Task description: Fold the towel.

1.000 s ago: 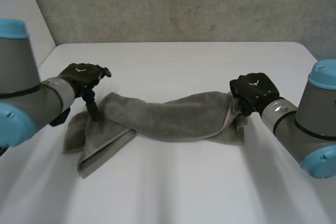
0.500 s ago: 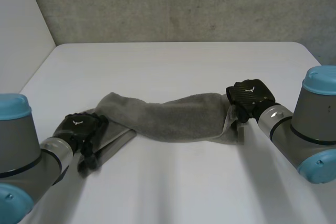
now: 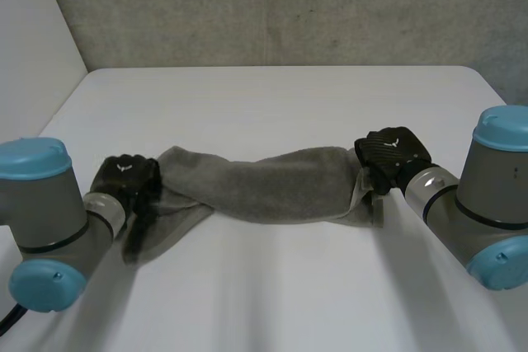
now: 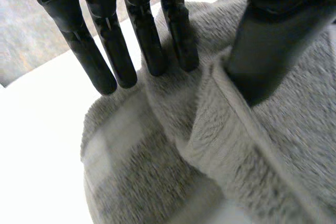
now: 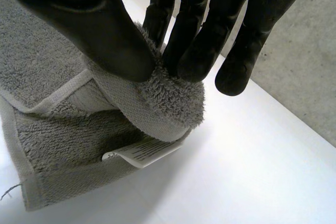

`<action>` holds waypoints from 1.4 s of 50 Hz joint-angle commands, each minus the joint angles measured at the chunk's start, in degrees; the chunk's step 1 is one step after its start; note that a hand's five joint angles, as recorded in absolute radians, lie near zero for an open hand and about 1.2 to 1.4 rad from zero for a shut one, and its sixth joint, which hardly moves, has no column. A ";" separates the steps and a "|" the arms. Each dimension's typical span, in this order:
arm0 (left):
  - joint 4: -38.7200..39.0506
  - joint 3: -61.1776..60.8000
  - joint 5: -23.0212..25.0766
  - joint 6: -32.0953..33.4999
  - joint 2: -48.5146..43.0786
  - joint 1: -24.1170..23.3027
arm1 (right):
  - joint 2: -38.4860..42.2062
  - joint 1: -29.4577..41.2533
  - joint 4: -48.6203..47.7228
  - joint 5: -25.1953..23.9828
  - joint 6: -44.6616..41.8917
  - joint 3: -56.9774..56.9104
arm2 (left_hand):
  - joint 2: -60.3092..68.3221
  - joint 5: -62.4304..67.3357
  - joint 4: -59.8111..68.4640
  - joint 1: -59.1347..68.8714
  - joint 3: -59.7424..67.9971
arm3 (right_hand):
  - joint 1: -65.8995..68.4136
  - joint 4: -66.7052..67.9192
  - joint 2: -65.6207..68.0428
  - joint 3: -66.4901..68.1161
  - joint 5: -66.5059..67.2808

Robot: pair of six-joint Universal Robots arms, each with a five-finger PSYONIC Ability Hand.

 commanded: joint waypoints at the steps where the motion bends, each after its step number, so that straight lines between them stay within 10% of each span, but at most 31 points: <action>1: 0.18 3.67 0.44 2.54 -0.43 0.06 | -0.09 -0.36 0.33 -0.77 -0.27 -2.86 | 21.86 12.75 21.95 21.65 21.76 | 5.47 3.84 5.78 4.13 4.09; 10: 0.53 27.79 0.70 23.62 -0.96 -0.02 | 0.62 -0.71 -6.39 -4.97 -4.23 -24.88 | 21.95 12.84 22.05 21.74 21.85 | 5.47 3.84 5.78 4.13 4.09; 16: 8.14 51.37 0.70 21.20 -1.40 -0.11 | -0.26 -0.88 -42.21 -5.44 5.23 -30.28 | 21.95 12.84 22.05 21.74 21.85 | 5.47 3.84 5.78 4.13 4.09; 20: 16.13 53.69 0.88 16.81 -0.35 0.15 | -0.70 -1.06 -48.79 -4.55 11.04 -29.50 | 21.95 12.84 22.05 21.74 21.85 | 5.47 3.84 5.78 4.13 4.09; 30: 15.56 40.25 2.11 9.76 2.56 2.88 | -2.46 -0.97 -15.84 -7.01 9.66 -29.23 | 21.95 12.84 22.05 21.74 21.85 | 5.47 3.84 5.78 4.13 4.09; 43: 14.94 2.37 13.62 9.76 5.81 6.22 | -2.46 -0.36 4.71 -11.58 -18.89 -10.71 | 21.95 12.84 22.05 21.74 21.85 | 5.47 3.84 5.78 4.13 4.09; 65: 21.97 -11.26 14.24 9.85 2.39 6.57 | -11.51 -11.16 -0.62 -6.22 -0.45 10.93 | 21.95 12.84 22.05 21.74 21.85 | 5.47 3.84 5.78 4.13 4.09; 70: 23.29 -11.17 13.97 9.93 0.54 6.57 | -11.51 -11.61 -1.86 -6.66 -0.10 11.29 | 0.10 -9.00 0.20 -0.11 0.00 | 5.47 3.84 5.78 4.13 4.09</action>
